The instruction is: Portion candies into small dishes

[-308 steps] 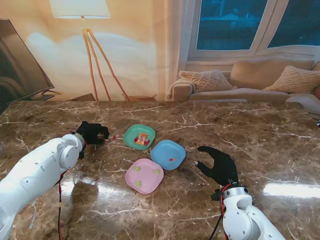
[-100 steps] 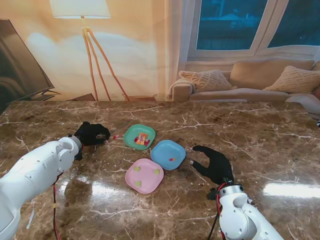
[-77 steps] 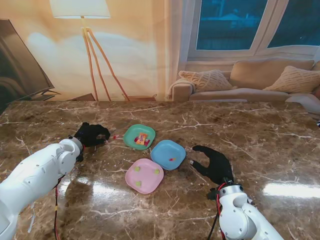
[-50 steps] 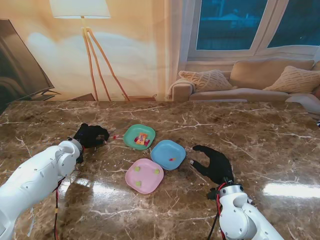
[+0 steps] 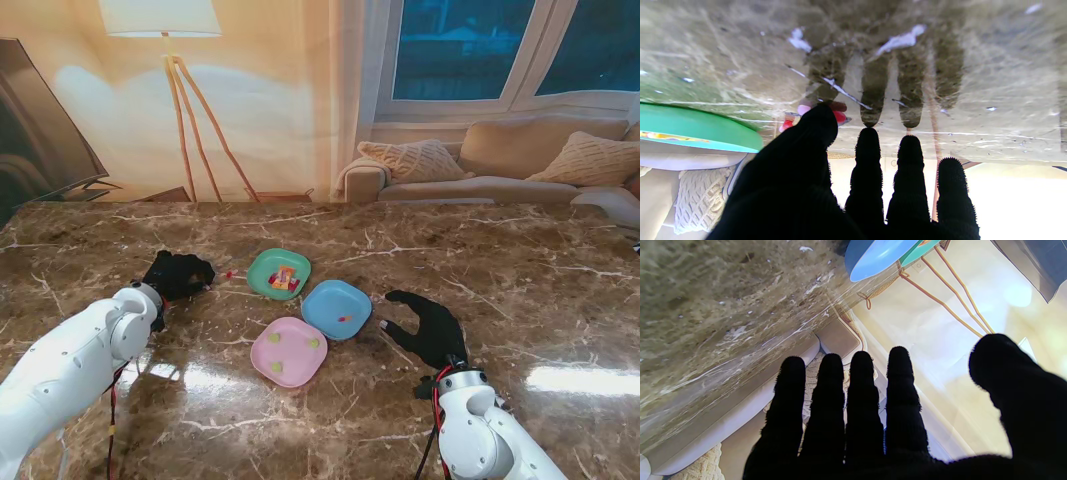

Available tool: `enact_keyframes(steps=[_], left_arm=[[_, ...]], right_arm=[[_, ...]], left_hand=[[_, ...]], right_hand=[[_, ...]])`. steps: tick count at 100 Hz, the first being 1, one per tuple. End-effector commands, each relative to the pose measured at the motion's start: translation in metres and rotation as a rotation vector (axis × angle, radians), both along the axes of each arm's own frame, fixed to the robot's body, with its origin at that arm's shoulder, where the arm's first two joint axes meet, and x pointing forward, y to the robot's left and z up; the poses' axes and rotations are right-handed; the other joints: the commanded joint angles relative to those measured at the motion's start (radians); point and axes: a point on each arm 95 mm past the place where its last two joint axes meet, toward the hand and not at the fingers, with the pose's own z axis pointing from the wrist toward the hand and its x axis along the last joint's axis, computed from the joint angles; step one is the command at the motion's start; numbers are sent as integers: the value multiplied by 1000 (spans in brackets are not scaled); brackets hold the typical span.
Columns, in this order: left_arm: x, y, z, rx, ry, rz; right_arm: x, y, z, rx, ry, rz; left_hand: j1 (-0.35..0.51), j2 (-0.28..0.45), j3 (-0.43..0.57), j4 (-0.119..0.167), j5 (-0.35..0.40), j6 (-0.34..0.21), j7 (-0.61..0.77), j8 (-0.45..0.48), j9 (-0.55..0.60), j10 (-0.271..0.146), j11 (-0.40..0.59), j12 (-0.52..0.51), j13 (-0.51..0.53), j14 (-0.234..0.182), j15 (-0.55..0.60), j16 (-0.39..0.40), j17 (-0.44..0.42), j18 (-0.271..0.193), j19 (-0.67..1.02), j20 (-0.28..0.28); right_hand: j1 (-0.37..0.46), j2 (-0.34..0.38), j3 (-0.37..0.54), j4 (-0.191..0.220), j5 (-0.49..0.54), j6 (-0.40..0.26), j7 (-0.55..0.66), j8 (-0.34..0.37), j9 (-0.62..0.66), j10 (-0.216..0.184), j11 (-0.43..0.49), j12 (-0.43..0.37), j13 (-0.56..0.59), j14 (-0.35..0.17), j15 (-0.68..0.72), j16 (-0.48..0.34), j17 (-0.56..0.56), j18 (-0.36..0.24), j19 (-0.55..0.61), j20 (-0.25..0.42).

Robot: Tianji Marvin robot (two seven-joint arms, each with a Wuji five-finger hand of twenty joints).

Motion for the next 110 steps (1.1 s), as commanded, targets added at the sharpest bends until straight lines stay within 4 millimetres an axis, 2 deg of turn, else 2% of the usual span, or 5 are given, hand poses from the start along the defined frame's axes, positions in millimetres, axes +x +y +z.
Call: enact_keyframes(steps=[1, 110], left_arm=[[-16, 7, -23, 33, 63, 3], [-19, -5, 13, 35, -35, -32]], right_arm=[[-4, 0, -6, 5, 22, 0], [-5, 1, -7, 14, 19, -3]], left_hand=[[49, -62, -7, 15, 53, 11, 44, 9, 117, 10, 93, 37, -7, -7, 14, 16, -20, -13, -21, 1], [49, -69, 5, 18, 50, 6, 52, 10, 122, 12, 81, 45, 0, -4, 6, 16, -20, -11, -26, 6]], right_hand=[[-29, 19, 23, 15, -8, -25, -4, 4, 13, -10, 0, 13, -23, 12, -3, 10, -5, -5, -19, 16], [-29, 18, 23, 15, -6, -25, -3, 4, 14, -8, 0, 13, -23, 14, -3, 10, -6, -5, -20, 16]])
